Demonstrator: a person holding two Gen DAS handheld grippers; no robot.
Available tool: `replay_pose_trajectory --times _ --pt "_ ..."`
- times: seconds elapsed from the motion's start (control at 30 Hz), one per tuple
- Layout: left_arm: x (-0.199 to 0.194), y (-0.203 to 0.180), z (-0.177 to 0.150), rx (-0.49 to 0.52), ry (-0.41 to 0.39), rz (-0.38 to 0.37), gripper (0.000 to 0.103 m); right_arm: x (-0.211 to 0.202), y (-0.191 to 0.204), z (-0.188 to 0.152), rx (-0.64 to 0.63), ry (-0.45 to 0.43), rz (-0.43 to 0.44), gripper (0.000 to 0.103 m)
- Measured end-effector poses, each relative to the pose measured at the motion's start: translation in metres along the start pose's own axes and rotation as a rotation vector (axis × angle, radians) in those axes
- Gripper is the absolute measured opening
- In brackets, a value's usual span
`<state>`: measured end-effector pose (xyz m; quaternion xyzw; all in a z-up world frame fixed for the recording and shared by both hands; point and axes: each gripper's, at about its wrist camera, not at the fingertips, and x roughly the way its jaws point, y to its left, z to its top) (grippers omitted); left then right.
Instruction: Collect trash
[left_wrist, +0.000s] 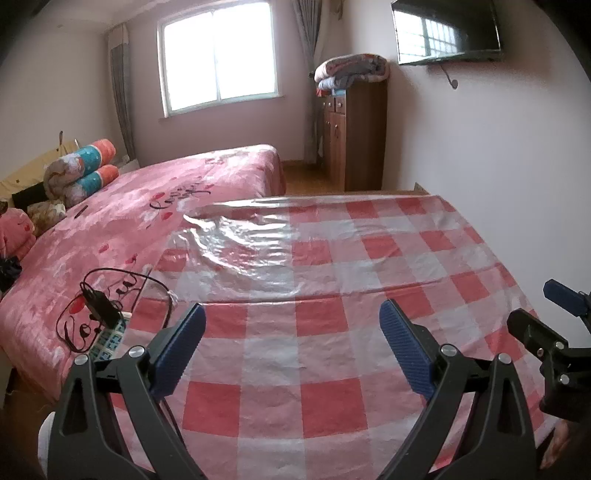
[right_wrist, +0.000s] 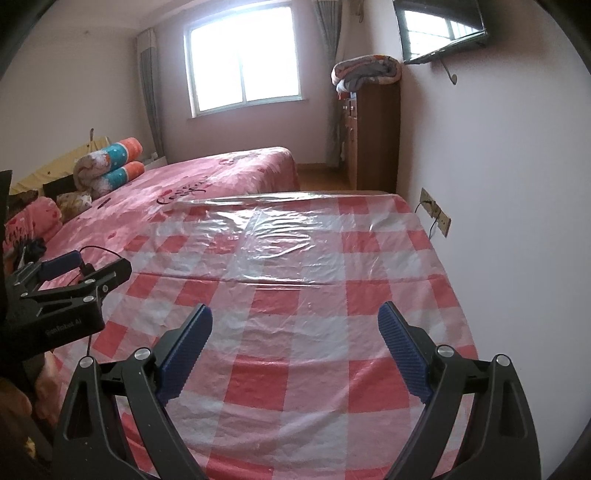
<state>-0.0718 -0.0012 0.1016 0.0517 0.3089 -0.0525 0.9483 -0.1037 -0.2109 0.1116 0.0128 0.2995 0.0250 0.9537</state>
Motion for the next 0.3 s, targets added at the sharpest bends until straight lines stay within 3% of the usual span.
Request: replay_pose_trajectory --times 0.3 --pt "0.049 0.000 -0.010 -0.022 0.105 0.032 0.095 0.037 -0.002 -0.006 0.019 0.068 -0.006 0.090"
